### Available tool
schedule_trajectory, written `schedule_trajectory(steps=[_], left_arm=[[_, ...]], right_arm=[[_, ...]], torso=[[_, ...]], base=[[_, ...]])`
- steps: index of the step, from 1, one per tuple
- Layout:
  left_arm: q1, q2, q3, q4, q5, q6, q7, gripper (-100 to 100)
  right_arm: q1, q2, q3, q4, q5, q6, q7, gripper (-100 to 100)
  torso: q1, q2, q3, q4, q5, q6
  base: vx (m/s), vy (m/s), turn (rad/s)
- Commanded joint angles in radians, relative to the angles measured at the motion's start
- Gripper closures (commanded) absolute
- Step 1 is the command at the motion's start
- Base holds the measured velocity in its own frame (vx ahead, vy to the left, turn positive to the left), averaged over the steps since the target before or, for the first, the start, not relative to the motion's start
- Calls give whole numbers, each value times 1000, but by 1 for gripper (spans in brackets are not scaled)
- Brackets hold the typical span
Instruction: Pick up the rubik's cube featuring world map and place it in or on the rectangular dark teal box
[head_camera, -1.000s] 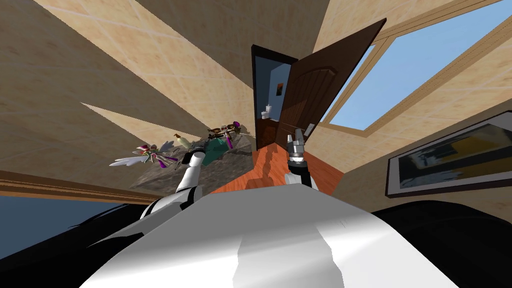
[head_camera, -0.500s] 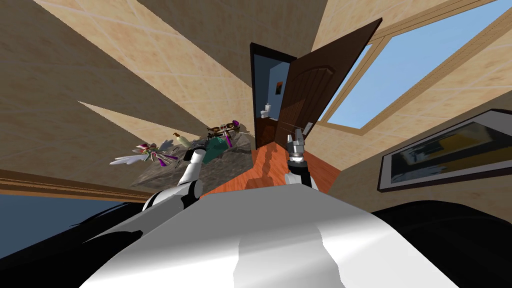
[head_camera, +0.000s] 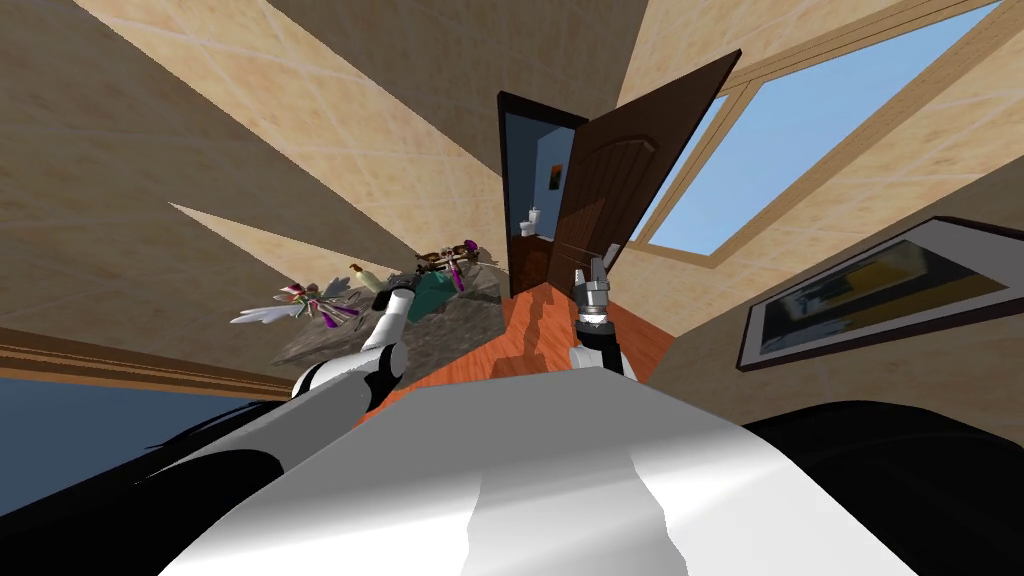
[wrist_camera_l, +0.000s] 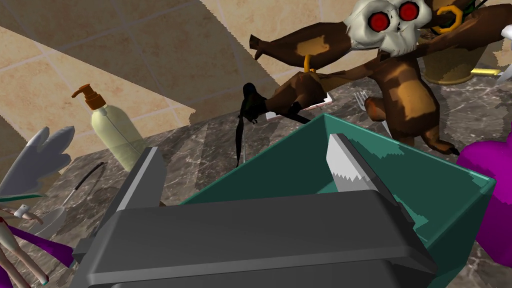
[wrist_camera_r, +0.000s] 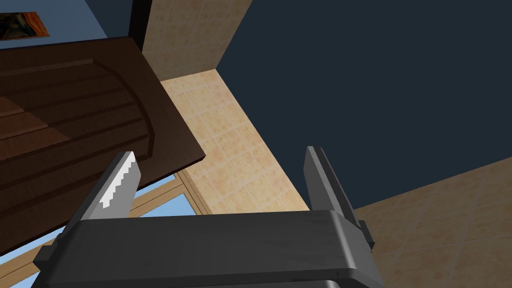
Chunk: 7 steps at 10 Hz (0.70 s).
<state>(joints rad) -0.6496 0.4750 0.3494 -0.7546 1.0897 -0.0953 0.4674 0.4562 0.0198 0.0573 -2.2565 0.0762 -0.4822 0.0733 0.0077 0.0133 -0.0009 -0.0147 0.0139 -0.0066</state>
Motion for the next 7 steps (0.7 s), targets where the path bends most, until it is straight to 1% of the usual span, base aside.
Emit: schedule_trajectory(steps=[1, 2, 3, 4, 5, 7], left_arm=[[-50, -12, 28, 50, -4, 10, -28, -100], [-77, -12, 28, 79, -4, 10, -28, -100], [-106, -12, 28, 86, -4, 10, -28, -100], [-85, -20, 55, 63, -7, 21, -45, -100], [-88, -21, 61, 62, -8, 27, -54, 0], [-87, -21, 60, 62, -8, 26, -53, 0]], right_arm=[[0, 0, 0, 0, 0, 0, 0, 0], [0, 0, 0, 0, 0, 0, 0, 0], [0, 0, 0, 0, 0, 0, 0, 0], [0, 0, 0, 0, 0, 0, 0, 0], [0, 0, 0, 0, 0, 0, 0, 0], [0, 0, 0, 0, 0, 0, 0, 0]], torso=[[0, 0, 0, 0, 0, 0], [2, -3, -1, 0, 0, 0], [2, -6, -4, -1, 1, 0], [2, -9, -5, -2, 0, 0], [2, -10, -6, -2, 1, 0], [2, -10, -6, -2, 1, 0]], base=[[-90, 17, 7], [-24, 15, 2], [11, 12, -1], [8, 5, -4], [0, 0, 0], [0, 0, 0]])
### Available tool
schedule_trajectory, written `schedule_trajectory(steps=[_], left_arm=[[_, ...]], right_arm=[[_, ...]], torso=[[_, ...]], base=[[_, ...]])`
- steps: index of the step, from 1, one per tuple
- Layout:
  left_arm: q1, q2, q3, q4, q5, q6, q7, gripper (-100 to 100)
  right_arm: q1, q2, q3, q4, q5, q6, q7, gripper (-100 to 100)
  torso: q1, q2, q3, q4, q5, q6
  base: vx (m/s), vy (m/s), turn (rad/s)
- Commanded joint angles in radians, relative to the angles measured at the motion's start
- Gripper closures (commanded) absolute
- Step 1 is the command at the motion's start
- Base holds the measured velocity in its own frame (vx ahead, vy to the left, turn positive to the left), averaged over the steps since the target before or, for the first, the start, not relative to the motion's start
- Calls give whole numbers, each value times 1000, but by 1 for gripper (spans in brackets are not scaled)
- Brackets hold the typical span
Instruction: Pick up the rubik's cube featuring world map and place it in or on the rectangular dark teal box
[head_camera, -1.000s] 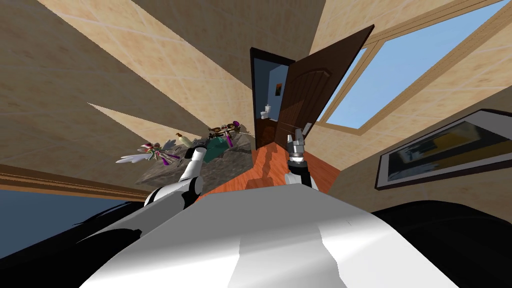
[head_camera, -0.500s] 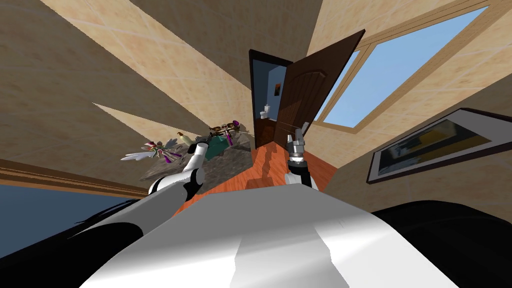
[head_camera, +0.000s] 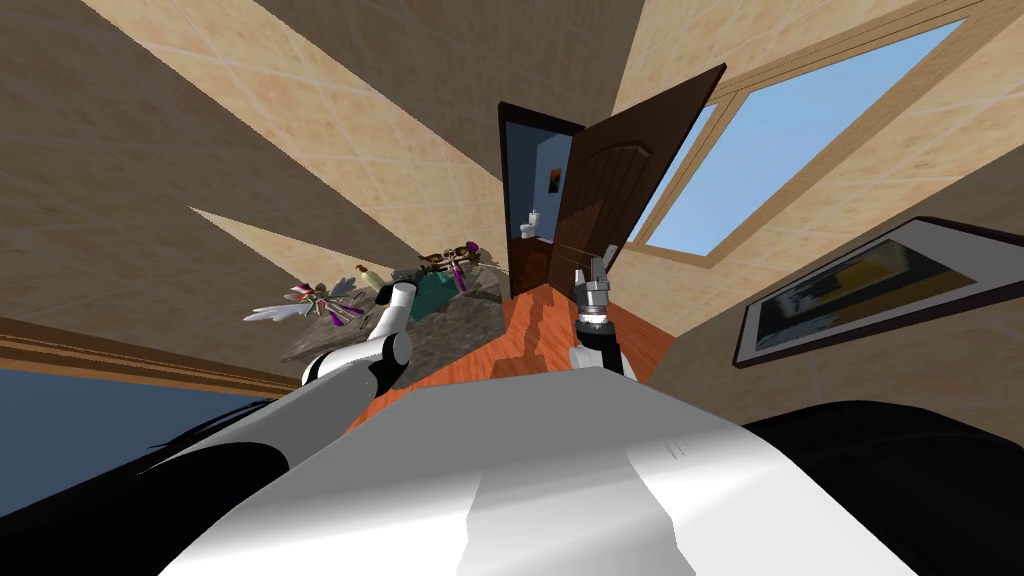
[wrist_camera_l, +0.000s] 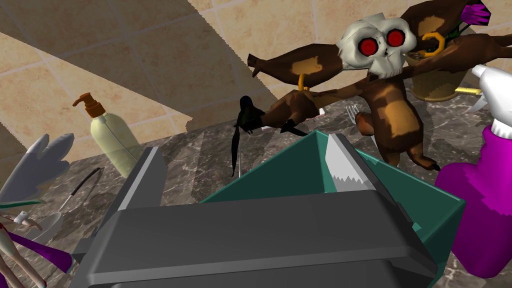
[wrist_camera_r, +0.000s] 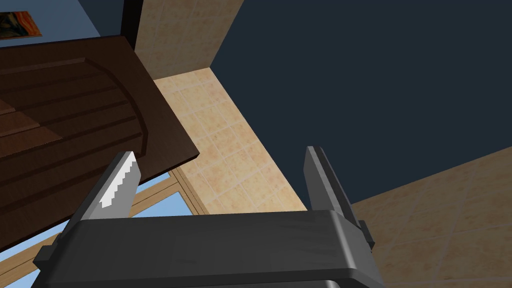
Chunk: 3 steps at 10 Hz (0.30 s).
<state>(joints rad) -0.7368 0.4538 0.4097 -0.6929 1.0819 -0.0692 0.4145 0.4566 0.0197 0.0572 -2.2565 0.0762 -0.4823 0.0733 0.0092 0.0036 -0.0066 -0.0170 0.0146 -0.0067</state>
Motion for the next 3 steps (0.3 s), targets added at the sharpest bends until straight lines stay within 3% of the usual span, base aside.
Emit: schedule_trajectory(steps=[1, 3], left_arm=[[0, 0, 0, 0, 0, 0, 0, 0], [0, 0, 0, 0, 0, 0, 0, 0]], right_arm=[[0, 0, 0, 0, 0, 0, 0, 0], [0, 0, 0, 0, 0, 0, 0, 0]], torso=[[0, 0, 0, 0, 0, 0], [0, 0, 0, 0, 0, 0]], base=[[0, 0, 0], [0, 0, 0]])
